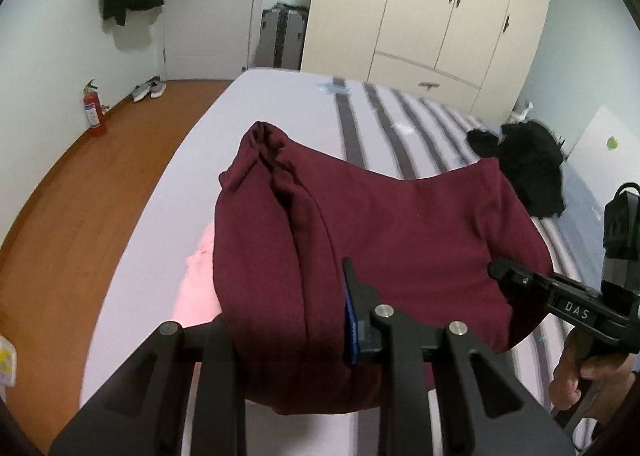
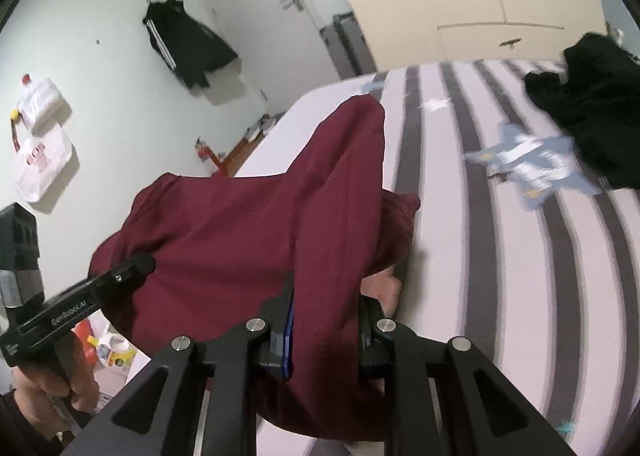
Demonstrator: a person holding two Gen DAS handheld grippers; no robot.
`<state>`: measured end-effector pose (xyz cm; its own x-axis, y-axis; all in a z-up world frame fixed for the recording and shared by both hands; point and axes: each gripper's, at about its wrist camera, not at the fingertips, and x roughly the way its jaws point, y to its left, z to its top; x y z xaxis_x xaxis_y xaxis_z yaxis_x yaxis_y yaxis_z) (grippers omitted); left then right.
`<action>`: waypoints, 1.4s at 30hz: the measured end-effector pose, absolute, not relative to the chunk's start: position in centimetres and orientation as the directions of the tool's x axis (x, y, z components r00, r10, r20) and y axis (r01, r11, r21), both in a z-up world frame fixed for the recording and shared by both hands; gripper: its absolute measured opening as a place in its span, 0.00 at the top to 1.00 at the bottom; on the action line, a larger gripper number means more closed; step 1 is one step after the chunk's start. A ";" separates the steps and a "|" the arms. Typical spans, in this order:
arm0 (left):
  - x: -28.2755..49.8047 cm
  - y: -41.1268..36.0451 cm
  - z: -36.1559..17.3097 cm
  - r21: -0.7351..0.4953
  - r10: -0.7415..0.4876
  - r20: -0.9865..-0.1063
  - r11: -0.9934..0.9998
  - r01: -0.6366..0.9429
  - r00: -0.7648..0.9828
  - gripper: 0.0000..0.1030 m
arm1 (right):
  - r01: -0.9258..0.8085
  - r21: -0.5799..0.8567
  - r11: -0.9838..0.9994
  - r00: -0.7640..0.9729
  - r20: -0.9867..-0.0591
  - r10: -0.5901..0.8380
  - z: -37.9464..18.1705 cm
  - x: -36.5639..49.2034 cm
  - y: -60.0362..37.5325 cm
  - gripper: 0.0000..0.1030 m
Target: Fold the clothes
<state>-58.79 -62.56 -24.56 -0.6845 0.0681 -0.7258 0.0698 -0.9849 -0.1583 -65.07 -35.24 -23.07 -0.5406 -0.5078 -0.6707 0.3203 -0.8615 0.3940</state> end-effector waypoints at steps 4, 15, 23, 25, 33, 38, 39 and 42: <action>-58.5 -63.7 -28.2 -0.166 0.080 -0.758 -0.983 0.073 -0.647 0.79 | 0.296 0.381 -0.876 -0.508 -0.714 -0.482 -26.7 -65.1 -37.7 0.83; -56.8 -64.8 -29.6 -0.197 0.067 -0.733 -0.973 0.117 -0.677 0.77 | 0.332 0.339 -0.880 -0.485 -0.739 -0.468 -29.4 -66.0 -38.3 0.82; -57.2 -65.4 -31.6 -0.218 0.072 -0.762 -0.964 0.150 -0.644 0.63 | 0.333 0.345 -0.878 -0.470 -0.746 -0.472 -29.5 -66.5 -38.2 0.81; -56.8 -66.4 -31.5 -0.252 0.080 -0.761 -0.951 0.181 -0.644 0.51 | 0.319 0.356 -0.878 -0.454 -0.756 -0.471 -30.2 -66.6 -38.1 0.79; -54.1 -67.5 -25.2 -0.079 -0.180 -0.638 -0.952 0.296 -0.749 0.53 | 0.266 0.326 -0.907 -0.576 -0.701 -0.421 -26.8 -65.5 -34.1 0.60; -57.8 -64.6 -24.6 -0.082 -0.060 -0.656 -0.985 0.150 -0.752 0.95 | 0.268 0.229 -0.936 -0.663 -0.661 -0.351 -24.6 -66.4 -35.3 0.63; -58.6 -63.9 -24.8 -0.085 -0.041 -0.661 -0.988 0.128 -0.750 0.97 | 0.290 0.207 -0.934 -0.671 -0.652 -0.353 -24.4 -67.0 -36.4 0.64; -61.1 -62.2 -26.7 -0.097 -0.011 -0.684 -0.990 0.106 -0.729 0.97 | 0.331 0.167 -0.929 -0.673 -0.648 -0.357 -24.9 -68.8 -39.8 0.72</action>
<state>-61.11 -62.24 -26.72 -0.7290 -0.0106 -0.6844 0.1056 -0.9896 -0.0971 -68.83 -39.83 -24.85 -0.6726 -0.3568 -0.6484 0.3311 -0.9286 0.1675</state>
